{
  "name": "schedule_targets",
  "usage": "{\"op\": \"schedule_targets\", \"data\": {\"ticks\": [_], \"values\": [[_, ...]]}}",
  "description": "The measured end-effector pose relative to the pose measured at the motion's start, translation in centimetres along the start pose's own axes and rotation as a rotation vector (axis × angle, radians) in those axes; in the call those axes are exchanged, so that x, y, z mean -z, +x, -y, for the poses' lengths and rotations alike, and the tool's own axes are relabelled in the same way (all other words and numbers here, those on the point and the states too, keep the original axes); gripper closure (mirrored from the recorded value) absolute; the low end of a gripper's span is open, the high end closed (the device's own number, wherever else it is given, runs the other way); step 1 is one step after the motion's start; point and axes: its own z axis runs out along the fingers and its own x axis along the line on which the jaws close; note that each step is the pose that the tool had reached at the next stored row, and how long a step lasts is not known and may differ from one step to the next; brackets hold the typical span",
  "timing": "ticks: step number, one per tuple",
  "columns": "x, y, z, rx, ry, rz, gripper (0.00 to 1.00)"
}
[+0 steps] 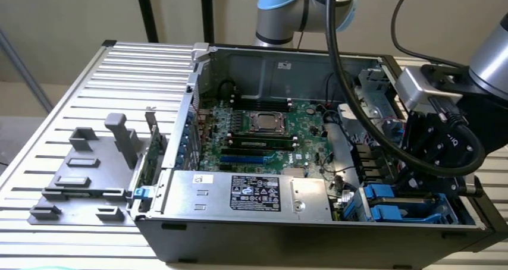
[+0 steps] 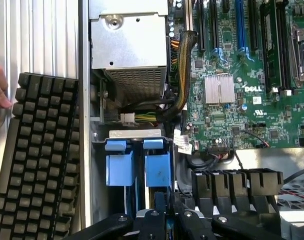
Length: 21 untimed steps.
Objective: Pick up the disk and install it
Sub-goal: 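Insert the second disk wire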
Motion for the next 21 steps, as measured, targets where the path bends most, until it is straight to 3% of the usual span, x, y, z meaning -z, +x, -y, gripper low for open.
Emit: {"op": "schedule_targets", "data": {"ticks": [8, 14, 21], "values": [[-0.06, 0.1, 0.01, 0.002, 0.0014, 0.0016, 0.84], [1.37, 0.2, -0.11, 0.002, 0.0013, 0.0024, 0.76], [1.74, 0.3, -2.02, 0.003, 0.0014, 0.0023, 0.76]]}}
